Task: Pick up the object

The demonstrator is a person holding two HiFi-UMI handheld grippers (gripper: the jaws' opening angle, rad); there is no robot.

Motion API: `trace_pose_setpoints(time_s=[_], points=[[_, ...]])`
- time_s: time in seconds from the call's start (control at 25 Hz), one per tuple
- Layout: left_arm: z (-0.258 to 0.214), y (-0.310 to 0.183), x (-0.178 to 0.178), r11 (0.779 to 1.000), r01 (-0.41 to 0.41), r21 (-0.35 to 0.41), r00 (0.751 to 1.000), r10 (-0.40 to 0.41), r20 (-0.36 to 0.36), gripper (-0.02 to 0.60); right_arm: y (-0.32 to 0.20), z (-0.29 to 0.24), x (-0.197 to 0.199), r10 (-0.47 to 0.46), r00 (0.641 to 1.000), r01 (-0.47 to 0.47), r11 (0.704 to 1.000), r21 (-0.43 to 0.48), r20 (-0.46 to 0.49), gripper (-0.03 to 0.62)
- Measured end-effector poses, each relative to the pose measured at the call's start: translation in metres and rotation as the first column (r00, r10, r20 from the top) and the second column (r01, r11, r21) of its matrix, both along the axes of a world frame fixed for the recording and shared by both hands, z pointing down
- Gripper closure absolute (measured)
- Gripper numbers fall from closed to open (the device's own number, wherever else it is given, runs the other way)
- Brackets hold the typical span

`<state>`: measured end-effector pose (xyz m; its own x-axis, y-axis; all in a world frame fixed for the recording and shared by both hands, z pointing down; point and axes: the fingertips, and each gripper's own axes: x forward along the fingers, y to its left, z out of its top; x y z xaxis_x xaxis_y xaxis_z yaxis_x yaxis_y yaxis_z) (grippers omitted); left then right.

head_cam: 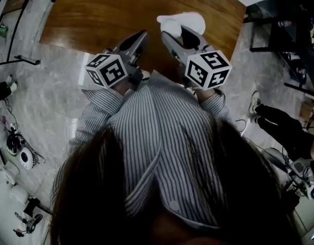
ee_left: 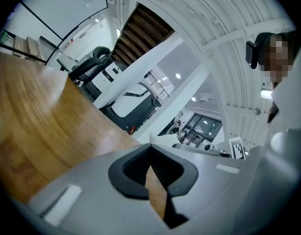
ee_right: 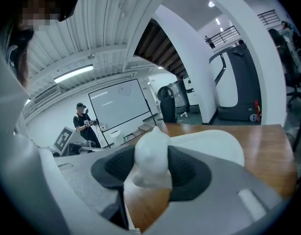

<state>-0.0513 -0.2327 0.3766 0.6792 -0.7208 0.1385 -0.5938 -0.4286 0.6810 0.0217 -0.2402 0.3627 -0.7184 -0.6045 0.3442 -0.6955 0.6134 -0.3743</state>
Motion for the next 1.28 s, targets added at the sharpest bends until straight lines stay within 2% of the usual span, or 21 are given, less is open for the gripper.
trace_pose_setpoints(time_s=[0.44,0.88,1.28], points=[[-0.007,0.010,0.011,1.000,-0.007,0.015,1.000,0.007,-0.003,0.580,0.011,-0.007,0.000,-0.040,0.999,0.040,0.999,0.022,0.000,0.379],[-0.010,0.018,0.005,1.000,0.019,0.025,1.000,-0.019,-0.010,0.580,0.021,-0.006,-0.010,-0.104,0.993,0.106,0.994,0.040,-0.058,0.379],[-0.007,0.016,0.006,1.000,0.012,0.001,0.999,-0.012,-0.047,0.580,0.023,-0.008,-0.014,-0.141,0.986,0.146,0.988,0.051,-0.087,0.379]])
